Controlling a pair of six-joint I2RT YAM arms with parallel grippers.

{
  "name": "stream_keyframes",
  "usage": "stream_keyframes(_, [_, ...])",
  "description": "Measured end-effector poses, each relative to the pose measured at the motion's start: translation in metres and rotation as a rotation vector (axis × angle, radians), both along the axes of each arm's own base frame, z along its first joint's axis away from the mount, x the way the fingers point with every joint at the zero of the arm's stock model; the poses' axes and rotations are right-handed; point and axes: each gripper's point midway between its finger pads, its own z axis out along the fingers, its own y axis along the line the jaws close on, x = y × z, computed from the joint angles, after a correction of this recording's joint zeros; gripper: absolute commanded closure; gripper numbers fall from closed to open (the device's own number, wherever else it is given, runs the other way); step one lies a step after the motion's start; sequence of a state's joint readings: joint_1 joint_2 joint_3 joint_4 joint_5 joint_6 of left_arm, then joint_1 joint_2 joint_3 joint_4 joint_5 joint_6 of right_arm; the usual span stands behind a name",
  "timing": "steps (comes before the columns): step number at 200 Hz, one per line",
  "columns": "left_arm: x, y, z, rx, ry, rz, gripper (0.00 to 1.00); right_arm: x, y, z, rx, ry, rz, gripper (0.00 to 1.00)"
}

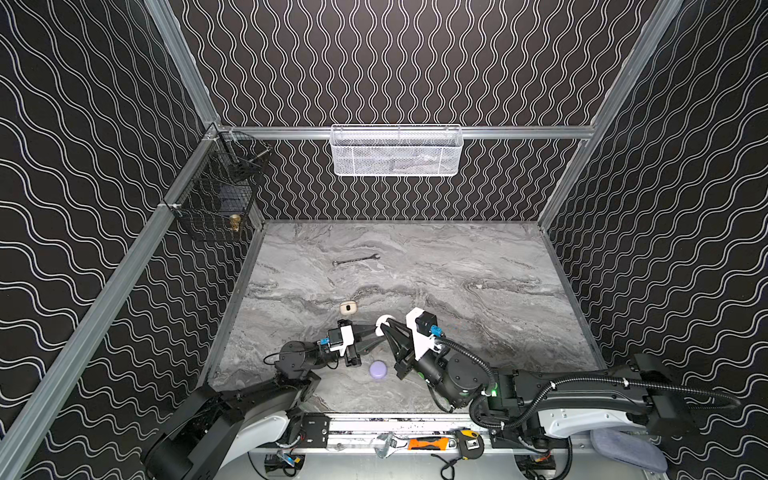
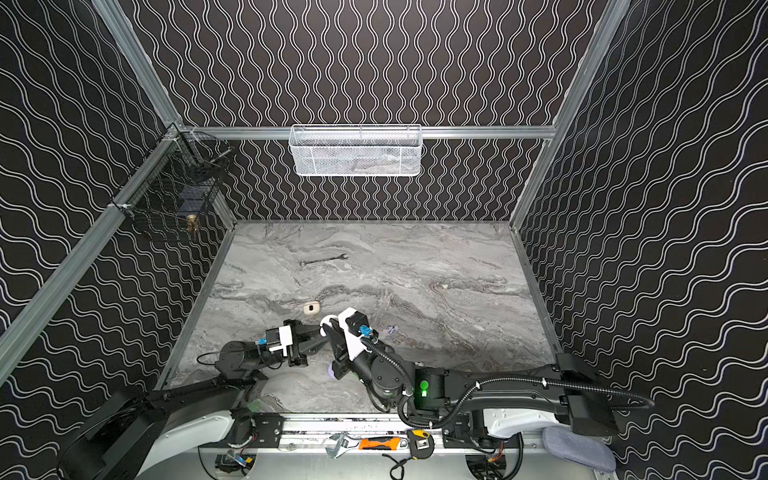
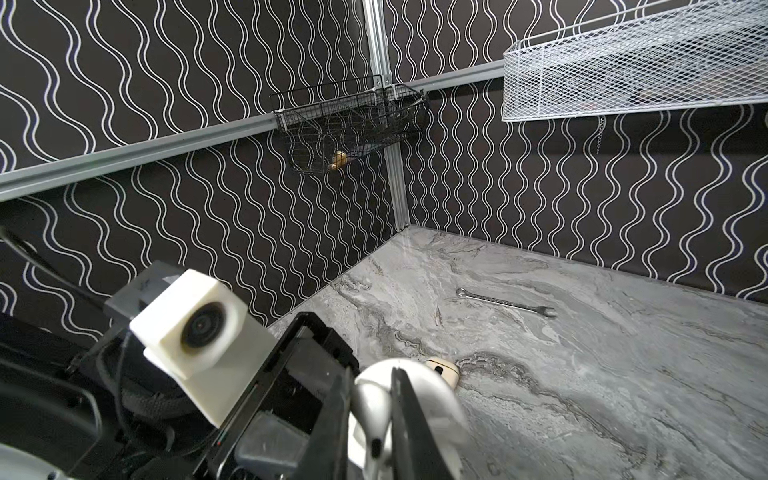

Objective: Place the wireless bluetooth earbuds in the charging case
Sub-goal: 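Insert the white earbud into the open case held by the left gripper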

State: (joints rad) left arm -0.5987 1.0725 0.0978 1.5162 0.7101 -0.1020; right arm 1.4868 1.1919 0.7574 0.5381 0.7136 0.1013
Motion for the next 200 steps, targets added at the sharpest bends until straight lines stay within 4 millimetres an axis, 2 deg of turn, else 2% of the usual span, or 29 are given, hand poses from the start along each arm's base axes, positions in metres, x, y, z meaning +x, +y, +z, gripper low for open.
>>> stream_keyframes(33, [0.000, 0.000, 0.000, 0.000, 0.001, 0.001, 1.00, 0.002, 0.007, 0.000, -0.011, -0.009, -0.009, 0.93])
stream_keyframes(149, [0.003, 0.001, -0.003, 0.004, 0.020, 0.018, 1.00, 0.011, 0.004, -0.008, -0.017, -0.043, -0.059, 0.95])
stream_keyframes(200, [0.003, 0.002, -0.002, 0.001, 0.024, 0.024, 1.00, 0.009, 0.002, -0.023, -0.052, -0.063, -0.042, 0.96])
